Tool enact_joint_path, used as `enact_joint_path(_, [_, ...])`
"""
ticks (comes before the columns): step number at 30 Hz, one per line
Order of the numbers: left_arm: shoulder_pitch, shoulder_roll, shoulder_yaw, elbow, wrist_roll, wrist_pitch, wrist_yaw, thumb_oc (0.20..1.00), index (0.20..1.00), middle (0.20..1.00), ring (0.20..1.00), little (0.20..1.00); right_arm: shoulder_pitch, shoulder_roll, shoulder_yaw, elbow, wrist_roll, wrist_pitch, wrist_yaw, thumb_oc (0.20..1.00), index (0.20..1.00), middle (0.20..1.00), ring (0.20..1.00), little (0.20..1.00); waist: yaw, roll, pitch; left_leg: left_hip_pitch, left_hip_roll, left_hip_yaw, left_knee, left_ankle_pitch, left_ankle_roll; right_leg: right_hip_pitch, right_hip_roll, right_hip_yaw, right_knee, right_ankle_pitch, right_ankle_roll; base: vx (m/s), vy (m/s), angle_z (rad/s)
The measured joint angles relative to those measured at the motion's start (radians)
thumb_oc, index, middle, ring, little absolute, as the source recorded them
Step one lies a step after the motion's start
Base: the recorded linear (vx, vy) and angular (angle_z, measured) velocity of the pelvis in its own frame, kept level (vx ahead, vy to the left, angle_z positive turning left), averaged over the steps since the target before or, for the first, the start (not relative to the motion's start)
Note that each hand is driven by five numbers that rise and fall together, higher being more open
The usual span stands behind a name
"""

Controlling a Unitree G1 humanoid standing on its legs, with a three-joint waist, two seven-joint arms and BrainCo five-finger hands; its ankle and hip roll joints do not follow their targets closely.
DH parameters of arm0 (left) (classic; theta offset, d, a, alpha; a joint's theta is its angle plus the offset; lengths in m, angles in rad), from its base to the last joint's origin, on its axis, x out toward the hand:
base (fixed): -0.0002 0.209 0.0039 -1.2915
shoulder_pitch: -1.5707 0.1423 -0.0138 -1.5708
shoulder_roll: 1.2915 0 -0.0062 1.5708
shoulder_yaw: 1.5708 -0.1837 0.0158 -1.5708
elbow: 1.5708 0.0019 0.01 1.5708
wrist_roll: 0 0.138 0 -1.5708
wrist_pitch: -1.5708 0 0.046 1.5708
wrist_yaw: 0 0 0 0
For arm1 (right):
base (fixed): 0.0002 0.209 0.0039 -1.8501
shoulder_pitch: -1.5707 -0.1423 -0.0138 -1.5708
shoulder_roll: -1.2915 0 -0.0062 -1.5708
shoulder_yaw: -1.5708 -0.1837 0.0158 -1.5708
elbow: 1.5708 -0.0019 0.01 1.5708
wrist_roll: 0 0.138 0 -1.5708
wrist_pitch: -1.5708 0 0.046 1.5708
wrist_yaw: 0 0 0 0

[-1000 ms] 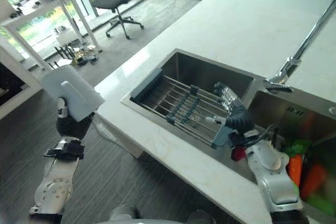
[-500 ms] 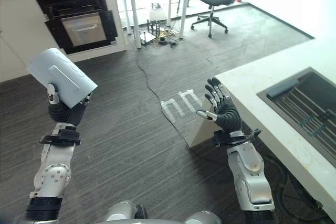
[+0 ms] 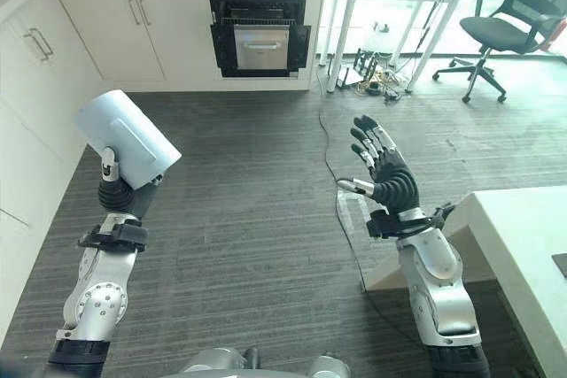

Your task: Place the dishes in the dishwasher.

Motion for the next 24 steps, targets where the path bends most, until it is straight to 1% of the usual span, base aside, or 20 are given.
enact_joint_path(1, [0.008,0.001,0.008,-0.009,0.000,0.000,0.000,0.200,0.200,0.200,0.200,0.200,0.011,-0.001,-0.002,0.012,0.000,0.000,-0.001,1.000,1.000,1.000,1.000,1.000,0.000,0.000,-0.001,0.001,0.012,0.000,-0.001,-0.008,-0.020,0.000,0.009,0.000,0.009,-0.008,-0.012,0.04,-0.112,0.02])
enact_joint_path(2, [0.015,0.001,0.008,-0.021,0.000,0.000,0.000,0.200,0.200,0.200,0.200,0.200,0.019,-0.001,-0.002,0.018,0.000,0.000,-0.002,1.000,1.000,1.000,1.000,1.000,0.000,0.000,-0.002,0.001,0.019,0.000,-0.001,-0.007,-0.022,-0.001,0.014,-0.001,0.016,-0.015,-0.016,0.03,-0.095,0.03])
enact_joint_path(3, [0.019,0.000,0.003,-0.026,0.000,0.001,0.000,0.200,0.200,0.200,0.200,0.200,0.030,-0.001,-0.003,0.018,0.000,0.000,-0.005,1.000,1.000,1.000,1.000,1.000,-0.004,0.003,-0.002,-0.001,0.028,0.001,-0.003,-0.007,-0.021,-0.010,0.020,-0.002,0.032,-0.031,-0.040,0.03,-0.108,0.05])
enact_joint_path(5, [0.028,0.000,0.003,-0.026,0.000,0.004,0.000,0.200,0.200,0.200,0.200,0.200,0.038,-0.002,-0.003,0.016,0.000,0.001,-0.010,1.000,1.000,1.000,1.000,1.000,-0.012,0.010,-0.007,-0.007,0.037,0.001,-0.005,-0.002,-0.029,-0.025,0.025,-0.005,0.052,-0.042,-0.049,0.02,-0.091,0.04])
enact_joint_path(6, [0.057,-0.007,0.006,-0.026,0.000,0.020,0.000,0.200,0.200,0.200,0.200,0.200,0.057,-0.023,0.000,0.016,-0.001,0.002,-0.013,1.000,1.000,1.000,1.000,1.000,-0.028,0.058,-0.064,-0.013,0.099,-0.018,-0.021,0.044,-0.088,-0.073,0.072,-0.030,0.140,-0.098,-0.098,0.01,-0.104,0.04])
enact_joint_path(7, [0.057,-0.008,0.002,-0.025,0.000,0.019,-0.003,0.200,0.200,0.200,0.200,0.200,0.059,-0.022,-0.001,0.016,-0.002,0.001,-0.017,1.000,1.000,1.000,1.000,1.000,-0.034,0.058,-0.063,-0.014,0.099,-0.013,-0.021,0.044,-0.088,-0.075,0.074,-0.027,0.141,-0.098,-0.098,0.01,-0.139,-0.01])
enact_joint_path(8, [0.063,-0.008,-0.001,-0.025,0.001,-0.001,-0.033,0.200,0.200,0.200,0.200,0.200,0.068,-0.012,-0.005,0.017,-0.002,-0.007,-0.053,1.000,1.000,1.000,1.000,1.000,-0.042,0.055,-0.072,-0.033,0.101,-0.001,-0.020,0.042,-0.087,-0.095,0.076,-0.019,0.143,-0.098,-0.099,0.03,-0.201,-0.09])
enact_joint_path(9, [0.061,-0.008,-0.004,-0.025,0.001,-0.008,-0.049,0.200,0.200,0.200,0.200,0.200,0.079,-0.013,-0.008,0.020,-0.002,-0.007,-0.080,1.000,1.000,1.000,1.000,1.000,-0.060,0.054,-0.074,-0.049,0.102,0.006,-0.020,0.042,-0.087,-0.114,0.078,-0.011,0.152,-0.097,-0.100,0.04,-0.231,-0.10])
enact_joint_path(10, [0.059,-0.008,-0.011,-0.025,0.003,-0.008,-0.050,0.200,0.200,0.200,0.200,0.200,0.086,-0.013,-0.009,0.026,-0.002,-0.007,-0.090,1.000,1.000,1.000,1.000,1.000,-0.074,0.053,-0.075,-0.051,0.103,0.003,-0.022,0.045,-0.089,-0.117,0.081,-0.010,0.153,-0.094,-0.101,0.06,-0.225,-0.10])
enact_joint_path(11, [0.058,-0.006,-0.037,-0.024,0.010,-0.007,-0.052,0.200,0.200,0.200,0.200,0.200,0.102,-0.012,-0.010,0.036,-0.002,-0.007,-0.111,1.000,1.000,1.000,1.000,1.000,-0.096,0.045,-0.084,-0.049,0.105,0.006,-0.029,0.049,-0.094,-0.117,0.091,0.004,0.149,-0.094,-0.101,0.09,-0.187,-0.04])
enact_joint_path(13, [0.056,-0.006,-0.046,-0.024,0.010,-0.006,-0.065,0.200,0.200,0.200,0.200,0.200,0.121,-0.012,-0.021,0.040,-0.001,-0.008,-0.121,1.000,1.000,1.000,1.000,1.000,-0.120,0.043,-0.087,-0.048,0.110,0.007,-0.038,0.054,-0.100,-0.117,0.100,0.003,0.142,-0.095,-0.102,0.12,-0.184,-0.03])
enact_joint_path(15, [0.076,-0.006,-0.017,-0.024,0.006,-0.006,-0.085,0.200,0.200,0.200,0.200,0.200,0.178,-0.013,-0.057,0.044,-0.001,-0.009,-0.116,1.000,1.000,1.000,1.000,1.000,-0.121,0.046,-0.088,-0.044,0.117,0.006,-0.049,0.059,-0.108,-0.117,0.111,0.005,0.141,-0.100,-0.111,0.15,-0.199,0.00])
enact_joint_path(18, [0.079,-0.008,-0.006,-0.022,-0.001,-0.006,-0.097,0.200,0.200,0.200,0.200,0.200,0.178,-0.017,-0.055,0.054,0.000,-0.009,-0.095,1.000,1.000,1.000,1.000,1.000,-0.113,0.048,-0.087,-0.011,0.120,-0.002,-0.093,0.085,-0.130,-0.110,0.127,0.010,0.156,-0.127,-0.126,0.22,-0.231,0.02])
enact_joint_path(19, [0.091,-0.005,-0.006,-0.027,-0.004,-0.006,-0.101,0.200,0.200,0.200,0.200,0.200,0.172,-0.034,-0.044,0.054,0.000,-0.009,-0.087,1.000,1.000,1.000,1.000,1.000,-0.104,0.045,-0.085,0.019,0.124,-0.001,-0.115,0.104,-0.152,-0.113,0.142,0.036,0.181,-0.157,-0.133,0.18,-0.166,0.10])
enact_joint_path(20, [0.109,0.004,-0.006,-0.040,-0.005,-0.003,-0.104,0.200,0.200,0.200,0.200,0.200,0.175,-0.051,-0.038,0.044,0.000,-0.009,-0.077,1.000,1.000,1.000,1.000,1.000,-0.106,0.024,-0.081,0.019,0.112,-0.001,-0.101,0.122,-0.179,-0.124,0.157,0.093,0.200,-0.184,-0.172,0.08,-0.056,0.22])
enact_joint_path(21, [0.108,-0.004,-0.006,-0.042,-0.005,0.000,-0.114,0.200,0.200,0.200,0.200,0.200,0.163,-0.047,-0.040,0.053,0.000,-0.011,-0.075,1.000,1.000,1.000,1.000,1.000,-0.087,-0.017,-0.056,-0.103,0.109,0.005,0.112,0.169,-0.211,-0.137,0.132,0.106,0.237,-0.205,-0.194,0.24,0.093,0.24])
enact_joint_path(22, [0.108,-0.013,-0.011,-0.042,-0.005,0.002,-0.117,0.200,0.200,0.200,0.200,0.200,0.161,-0.047,-0.041,0.057,0.000,-0.011,-0.074,1.000,1.000,1.000,1.000,1.000,-0.070,-0.029,-0.047,-0.183,0.116,0.009,0.228,0.180,-0.211,-0.142,0.130,0.104,0.239,-0.196,-0.196,0.26,0.199,0.29])
enact_joint_path(23, [0.101,-0.025,-0.015,-0.037,-0.005,0.012,-0.117,0.200,0.200,0.200,0.200,0.200,0.144,-0.030,-0.028,0.077,0.000,-0.011,-0.072,1.000,1.000,1.000,1.000,1.000,-0.058,0.004,-0.030,-0.235,0.149,0.092,0.179,0.148,-0.167,-0.110,0.153,0.081,0.202,-0.185,-0.161,0.47,0.455,0.03])
enact_joint_path(24, [0.093,-0.033,-0.021,-0.037,-0.005,0.012,-0.121,0.200,0.200,0.200,0.200,0.200,0.088,-0.016,0.000,0.116,-0.001,-0.005,-0.077,1.000,1.000,1.000,1.000,1.000,-0.046,0.039,-0.017,-0.240,0.188,0.158,-0.027,0.149,-0.145,-0.104,0.189,0.074,0.167,-0.179,-0.151,0.43,0.521,0.02])
